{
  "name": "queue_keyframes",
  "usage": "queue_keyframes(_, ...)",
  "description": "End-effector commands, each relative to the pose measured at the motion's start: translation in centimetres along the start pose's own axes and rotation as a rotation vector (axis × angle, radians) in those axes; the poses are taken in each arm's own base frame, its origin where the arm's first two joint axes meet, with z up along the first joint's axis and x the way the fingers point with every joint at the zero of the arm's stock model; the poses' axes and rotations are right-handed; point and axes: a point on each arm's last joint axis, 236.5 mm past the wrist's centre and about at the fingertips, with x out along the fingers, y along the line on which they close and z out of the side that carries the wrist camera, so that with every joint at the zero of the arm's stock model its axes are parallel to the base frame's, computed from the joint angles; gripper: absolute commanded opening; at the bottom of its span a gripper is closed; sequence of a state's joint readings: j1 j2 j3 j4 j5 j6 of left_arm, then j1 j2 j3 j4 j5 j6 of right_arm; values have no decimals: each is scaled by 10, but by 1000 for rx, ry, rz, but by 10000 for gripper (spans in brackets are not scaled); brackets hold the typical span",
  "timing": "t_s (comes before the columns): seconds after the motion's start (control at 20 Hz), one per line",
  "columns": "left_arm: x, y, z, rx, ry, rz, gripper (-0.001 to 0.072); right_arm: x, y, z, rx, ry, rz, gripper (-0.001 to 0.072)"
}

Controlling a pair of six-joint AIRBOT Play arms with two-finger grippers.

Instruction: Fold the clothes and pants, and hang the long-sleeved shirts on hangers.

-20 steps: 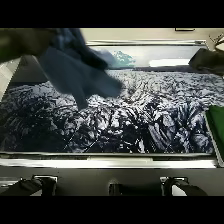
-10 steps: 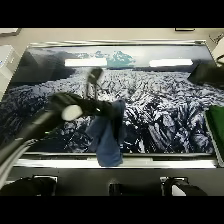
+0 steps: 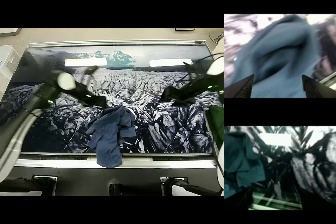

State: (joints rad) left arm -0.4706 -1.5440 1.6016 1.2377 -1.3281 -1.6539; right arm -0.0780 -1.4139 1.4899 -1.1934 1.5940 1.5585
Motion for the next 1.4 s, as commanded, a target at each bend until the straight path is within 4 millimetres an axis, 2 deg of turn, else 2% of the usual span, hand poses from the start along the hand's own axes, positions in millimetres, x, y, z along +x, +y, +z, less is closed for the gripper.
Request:
queue_keyframes(0.0,-27,59,-70,-54,181,57,716,65,11,-29,-27,139,60,674)
queue_keyframes(0.15,14,72,-160,-144,265,41,715,113,10,-62,-17,230,52,673)
queue_keyframes(0.2,30,70,-183,-189,271,8,714,123,9,-70,-17,254,50,673)
queue_keyframes(0.3,58,56,-213,-288,280,-90,714,138,11,-80,-14,287,76,673)
queue_keyframes(0.35,71,51,-217,-321,262,-129,714,142,13,-81,-6,294,91,673)
queue_keyframes(0.5,95,43,-205,-377,183,-160,714,149,28,-80,17,309,167,701)
queue_keyframes(0.6,104,29,-196,-388,159,-205,713,153,36,-80,44,319,211,707)
queue_keyframes(0.7,110,20,-191,-391,136,-225,709,160,35,-79,60,328,215,707)
queue_keyframes(0.75,112,18,-190,-391,132,-226,676,164,33,-79,67,337,215,707)
queue_keyframes(0.85,114,14,-189,-402,129,-233,569,172,32,-80,82,353,217,706)
queue_keyframes(0.9,115,13,-187,-404,120,-234,371,175,35,-79,96,352,234,706)
queue_keyframes(0.95,115,13,-184,-408,110,-236,231,178,38,-75,113,344,253,705)
queue_keyframes(1.1,114,5,-180,-397,96,-261,43,186,60,-71,167,353,340,698)
queue_keyframes(1.2,113,2,-179,-389,92,-270,19,196,69,-83,130,390,322,681)
queue_keyframes(1.25,112,1,-179,-387,91,-272,19,200,76,-89,101,400,309,658)
queue_keyframes(1.3,110,0,-179,-383,90,-275,18,203,81,-93,79,404,304,500)
queue_keyframes(1.35,107,0,-177,-374,80,-275,18,203,84,-95,71,407,304,305)
